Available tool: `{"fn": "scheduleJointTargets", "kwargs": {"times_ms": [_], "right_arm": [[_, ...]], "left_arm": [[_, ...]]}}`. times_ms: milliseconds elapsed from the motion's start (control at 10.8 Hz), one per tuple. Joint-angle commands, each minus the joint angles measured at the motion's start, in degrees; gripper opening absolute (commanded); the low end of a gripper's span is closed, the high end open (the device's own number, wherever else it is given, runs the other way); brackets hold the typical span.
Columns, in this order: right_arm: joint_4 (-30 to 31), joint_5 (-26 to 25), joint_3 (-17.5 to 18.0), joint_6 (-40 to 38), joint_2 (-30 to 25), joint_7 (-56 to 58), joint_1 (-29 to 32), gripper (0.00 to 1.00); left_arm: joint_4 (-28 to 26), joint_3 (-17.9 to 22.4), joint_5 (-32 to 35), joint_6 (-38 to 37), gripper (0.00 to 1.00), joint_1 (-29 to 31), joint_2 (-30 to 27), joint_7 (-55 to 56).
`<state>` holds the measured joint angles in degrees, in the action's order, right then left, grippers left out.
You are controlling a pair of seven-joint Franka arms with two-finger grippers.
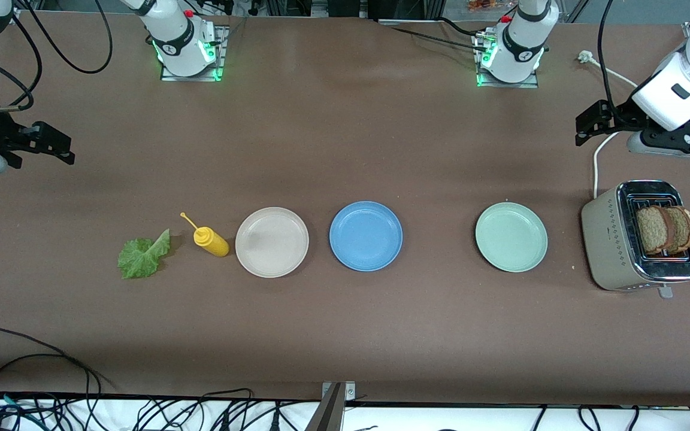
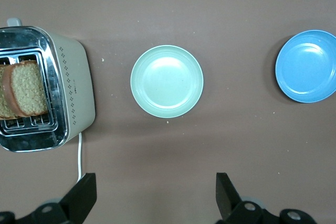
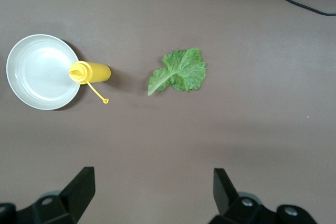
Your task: Make sandwich in blue plate with both arms
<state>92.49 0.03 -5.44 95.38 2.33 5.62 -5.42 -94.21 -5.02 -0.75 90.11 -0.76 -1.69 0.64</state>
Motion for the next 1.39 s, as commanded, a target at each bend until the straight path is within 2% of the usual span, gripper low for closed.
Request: {"fn": "scheduleJointTargets", "kwargs": {"times_ms": [0,1298], "right_arm": [[-0.04,-0.91,-0.01,0.67,-0.14,0.80,-0.03,1.00],[-0.38,-0.47,0.17,0.16,-0.14,0.01,-0.12,1.00]], "left_arm": [[1.84,-1.30,0.57,-0.81,1.00,1.64,0.81,-0.91],[1.84,-1.22,0.58,-1.16,1.00,1.29,0.81,-0.56]]}}
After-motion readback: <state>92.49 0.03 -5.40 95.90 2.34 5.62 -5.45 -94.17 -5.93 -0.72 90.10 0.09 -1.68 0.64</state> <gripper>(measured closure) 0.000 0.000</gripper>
